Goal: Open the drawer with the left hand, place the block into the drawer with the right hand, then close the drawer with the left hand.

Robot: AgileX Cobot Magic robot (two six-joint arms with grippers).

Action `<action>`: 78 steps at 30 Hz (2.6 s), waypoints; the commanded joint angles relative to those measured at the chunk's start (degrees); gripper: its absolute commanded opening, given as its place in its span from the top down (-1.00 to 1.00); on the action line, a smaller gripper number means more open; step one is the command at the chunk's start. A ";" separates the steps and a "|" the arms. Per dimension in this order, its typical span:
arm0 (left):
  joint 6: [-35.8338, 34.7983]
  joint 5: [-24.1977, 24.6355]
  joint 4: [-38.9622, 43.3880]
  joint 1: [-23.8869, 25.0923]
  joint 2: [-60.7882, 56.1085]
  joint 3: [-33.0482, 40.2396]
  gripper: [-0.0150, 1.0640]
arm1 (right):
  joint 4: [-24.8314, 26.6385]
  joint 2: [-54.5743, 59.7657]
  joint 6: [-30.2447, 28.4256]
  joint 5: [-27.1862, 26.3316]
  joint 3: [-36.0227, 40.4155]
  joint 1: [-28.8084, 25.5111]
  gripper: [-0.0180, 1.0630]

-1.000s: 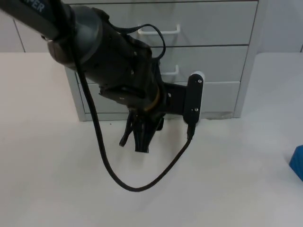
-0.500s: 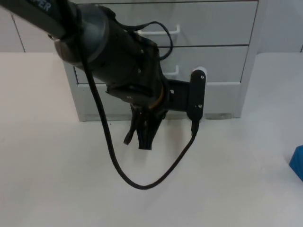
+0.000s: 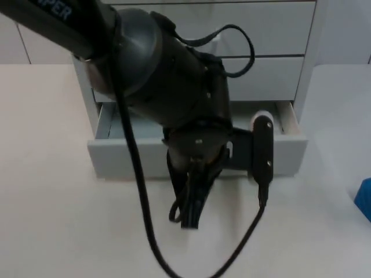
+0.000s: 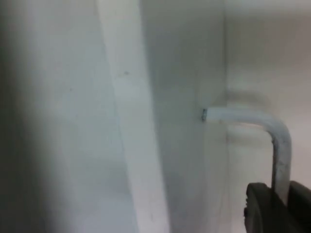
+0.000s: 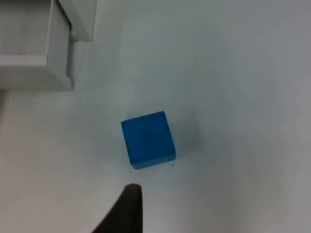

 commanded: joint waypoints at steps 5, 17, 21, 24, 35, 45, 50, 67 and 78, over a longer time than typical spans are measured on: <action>1.86 -0.13 -7.26 -4.49 -2.96 5.48 0.98 | -0.18 -0.21 0.24 -0.11 -0.20 -0.34 -0.98; 1.97 0.30 -11.57 -8.86 -3.19 8.46 0.98 | -0.18 -0.21 0.24 0.04 -0.20 -0.34 -0.98; 2.63 0.22 -12.86 -8.86 -3.19 8.46 0.98 | -0.18 -0.21 0.24 0.04 -0.20 -0.34 -0.98; 5.68 0.56 -14.45 -8.86 -3.19 8.46 0.98 | -0.18 -0.21 0.24 0.04 -0.20 -0.34 -0.98; 6.70 0.83 -14.67 -8.86 -3.19 8.46 0.96 | -0.07 -0.21 0.24 0.01 -0.20 -0.34 -0.98; 6.35 1.11 -14.44 -8.86 -3.58 8.46 -0.14 | 0.04 -0.21 0.24 0.01 -0.20 -0.34 -0.98; 6.25 1.00 -14.68 -8.86 -5.88 8.46 -0.26 | 0.04 -0.21 0.24 0.01 -0.20 -0.34 -0.98; 6.25 6.85 -21.35 -8.86 -22.44 8.46 -0.25 | 0.04 -0.21 0.24 0.01 -0.20 -0.34 -0.98; 6.48 6.80 -27.42 -8.39 -29.44 8.46 -0.25 | 0.04 -0.21 0.24 0.16 -0.20 -0.34 -0.98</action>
